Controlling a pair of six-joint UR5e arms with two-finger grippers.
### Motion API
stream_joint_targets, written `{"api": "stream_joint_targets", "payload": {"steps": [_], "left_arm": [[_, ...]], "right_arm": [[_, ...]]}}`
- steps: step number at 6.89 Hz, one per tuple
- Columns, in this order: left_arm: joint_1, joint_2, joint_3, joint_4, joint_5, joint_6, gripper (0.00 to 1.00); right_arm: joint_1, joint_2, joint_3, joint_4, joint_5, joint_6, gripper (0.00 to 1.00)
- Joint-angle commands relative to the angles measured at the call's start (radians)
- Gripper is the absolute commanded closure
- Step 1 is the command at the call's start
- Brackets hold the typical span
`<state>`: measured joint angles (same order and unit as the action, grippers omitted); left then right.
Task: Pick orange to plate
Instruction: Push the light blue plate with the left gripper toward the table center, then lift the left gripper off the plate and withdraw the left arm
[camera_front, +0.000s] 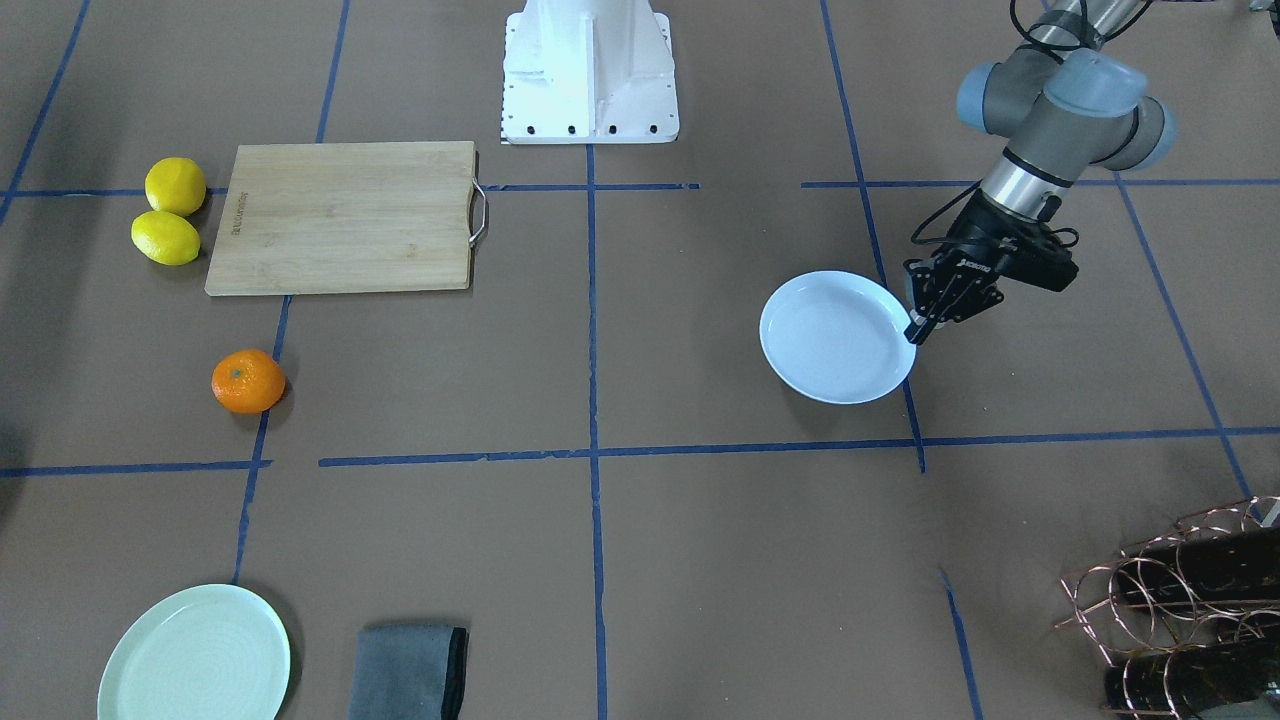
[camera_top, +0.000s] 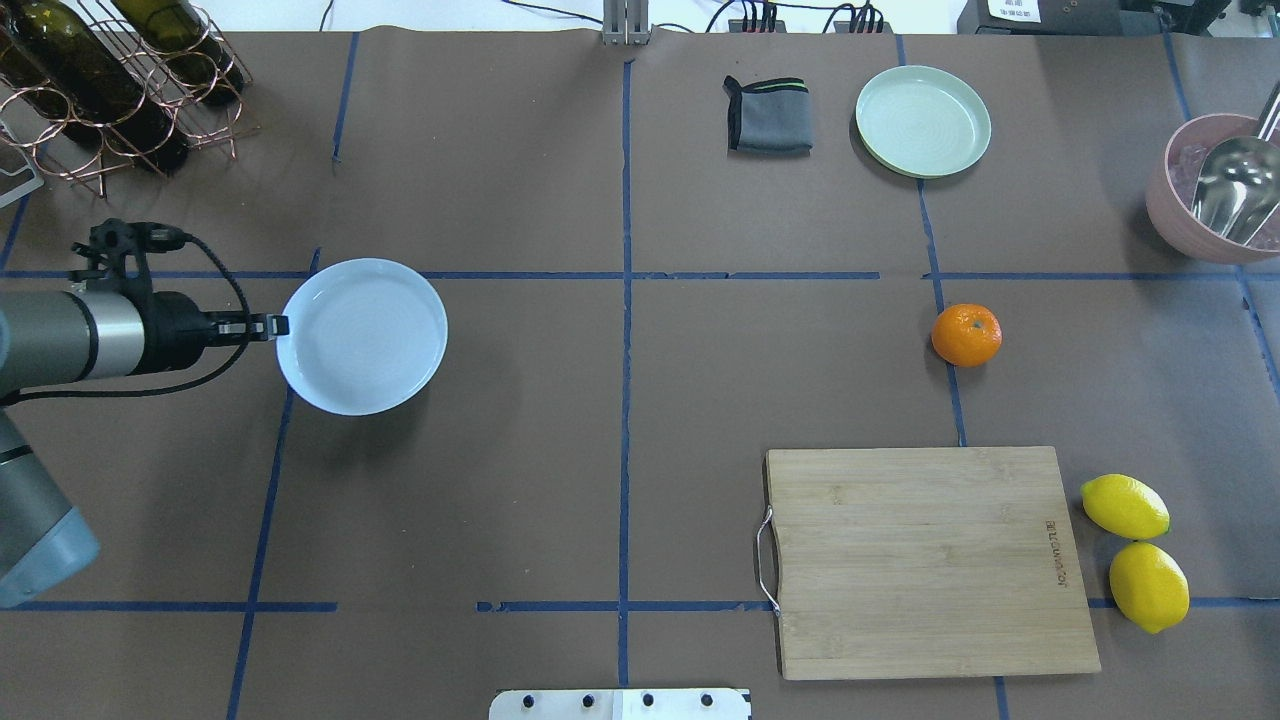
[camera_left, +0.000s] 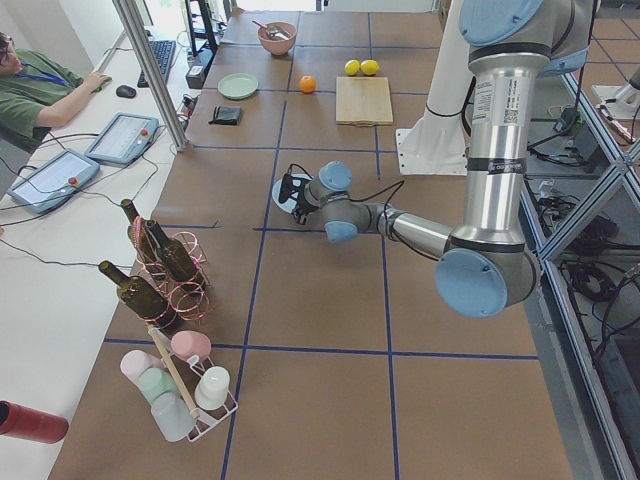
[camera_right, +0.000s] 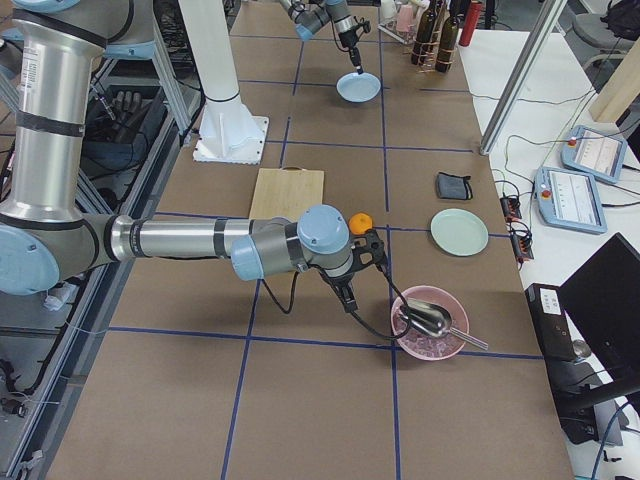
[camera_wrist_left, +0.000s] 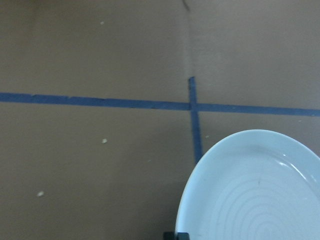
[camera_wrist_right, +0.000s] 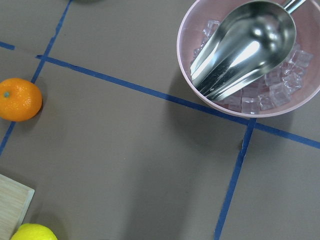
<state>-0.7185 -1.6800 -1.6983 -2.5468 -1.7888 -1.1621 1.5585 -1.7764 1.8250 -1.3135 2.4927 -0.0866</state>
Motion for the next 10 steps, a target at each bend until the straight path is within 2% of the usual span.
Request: {"api": "stream_joint_targets", "payload": {"steps": [1, 2, 4, 6, 7, 8, 9, 10], "left_arm": [[0.052, -0.258, 0.031, 0.230, 0.006, 0.001, 1.00], [0.123, -0.361, 0.066, 0.306, 0.058, -0.001, 1.00], [0.232, -0.473, 0.204, 0.295, 0.172, -0.004, 1.00], [0.234, -0.472, 0.219, 0.295, 0.177, -0.001, 1.00], [0.234, -0.472, 0.223, 0.295, 0.175, -0.001, 0.89], [0.232, -0.472, 0.217, 0.290, 0.172, 0.002, 0.01], [0.229, -0.474, 0.207, 0.283, 0.164, 0.004, 0.00], [0.182, -0.462, 0.163, 0.331, 0.075, 0.016, 0.00]], "right_arm": [[0.000, 0.000, -0.001, -0.001, 0.000, 0.001, 0.00], [0.000, 0.000, -0.001, -0.001, 0.000, 0.001, 0.00], [0.000, 0.000, -0.001, -0.001, 0.002, -0.001, 0.00], [0.000, 0.000, -0.001, -0.001, 0.000, 0.001, 0.00], [0.000, 0.000, -0.001, -0.001, 0.000, 0.001, 0.00], [0.000, 0.002, -0.001, 0.000, -0.002, -0.007, 0.00], [0.000, 0.002, 0.002, 0.000, 0.000, -0.004, 0.00], [0.000, 0.002, 0.016, 0.003, 0.003, -0.012, 0.00]]}}
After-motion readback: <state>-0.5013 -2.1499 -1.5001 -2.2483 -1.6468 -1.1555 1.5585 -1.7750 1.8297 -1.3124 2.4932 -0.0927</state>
